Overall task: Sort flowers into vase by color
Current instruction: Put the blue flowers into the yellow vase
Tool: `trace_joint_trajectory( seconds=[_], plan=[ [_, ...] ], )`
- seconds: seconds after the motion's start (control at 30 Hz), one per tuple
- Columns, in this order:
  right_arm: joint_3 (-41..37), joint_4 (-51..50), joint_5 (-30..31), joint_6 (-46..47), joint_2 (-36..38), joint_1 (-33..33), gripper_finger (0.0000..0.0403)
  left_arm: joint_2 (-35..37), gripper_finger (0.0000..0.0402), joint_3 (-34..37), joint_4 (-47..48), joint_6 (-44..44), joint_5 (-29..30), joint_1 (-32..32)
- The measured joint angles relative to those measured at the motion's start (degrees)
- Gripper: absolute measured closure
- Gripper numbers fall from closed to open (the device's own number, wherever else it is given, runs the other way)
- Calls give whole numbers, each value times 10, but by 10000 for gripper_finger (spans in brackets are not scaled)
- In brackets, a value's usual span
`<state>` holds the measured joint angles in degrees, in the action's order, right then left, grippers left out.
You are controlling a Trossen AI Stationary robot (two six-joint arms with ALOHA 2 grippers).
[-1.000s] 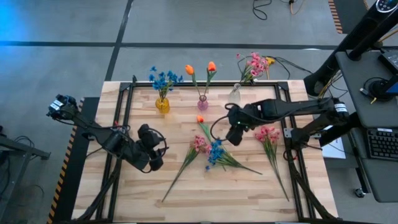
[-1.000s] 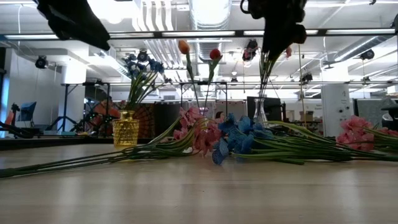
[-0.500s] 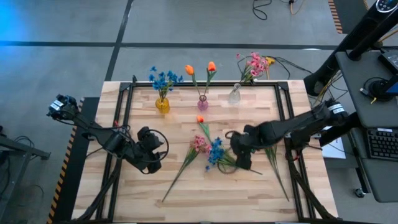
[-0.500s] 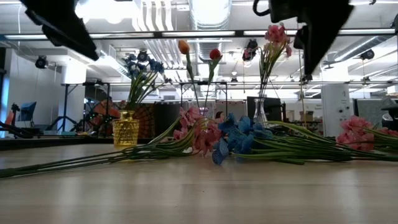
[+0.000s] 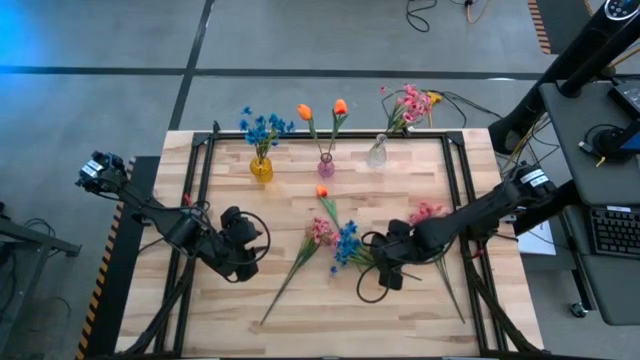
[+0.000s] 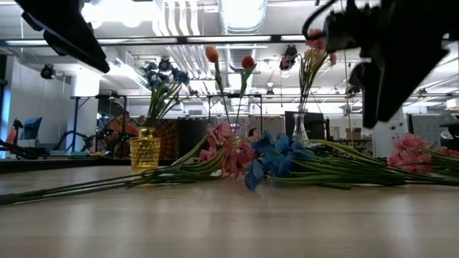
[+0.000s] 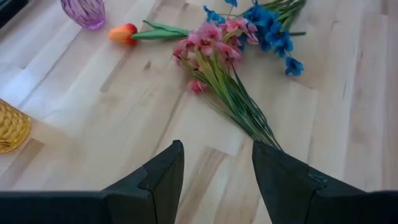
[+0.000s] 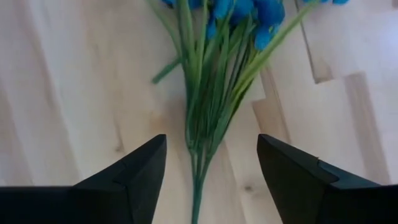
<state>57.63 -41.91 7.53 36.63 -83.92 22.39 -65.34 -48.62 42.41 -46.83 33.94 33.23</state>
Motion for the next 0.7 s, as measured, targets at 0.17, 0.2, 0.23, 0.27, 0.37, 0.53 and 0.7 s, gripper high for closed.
trace_joint_trajectory(
  seconds=[0.17,0.2,0.23,0.27,0.37,0.53,0.7],
  plan=[
    [-57,76,0,2,-2,6,146,0,229,2,-3,5,40,0],
    [-66,90,0,2,-3,7,145,0,229,3,-2,6,48,0],
    [-73,100,0,2,-6,9,145,0,229,3,-2,6,57,0],
    [-79,110,0,2,-9,10,145,0,229,3,-3,7,62,0],
    [-90,137,0,2,-24,12,145,0,229,3,-4,14,88,0],
    [-86,144,23,0,-68,12,151,0,229,3,-16,28,120,0],
    [-73,143,29,1,-94,13,176,0,229,3,-28,43,122,0]
  ],
)
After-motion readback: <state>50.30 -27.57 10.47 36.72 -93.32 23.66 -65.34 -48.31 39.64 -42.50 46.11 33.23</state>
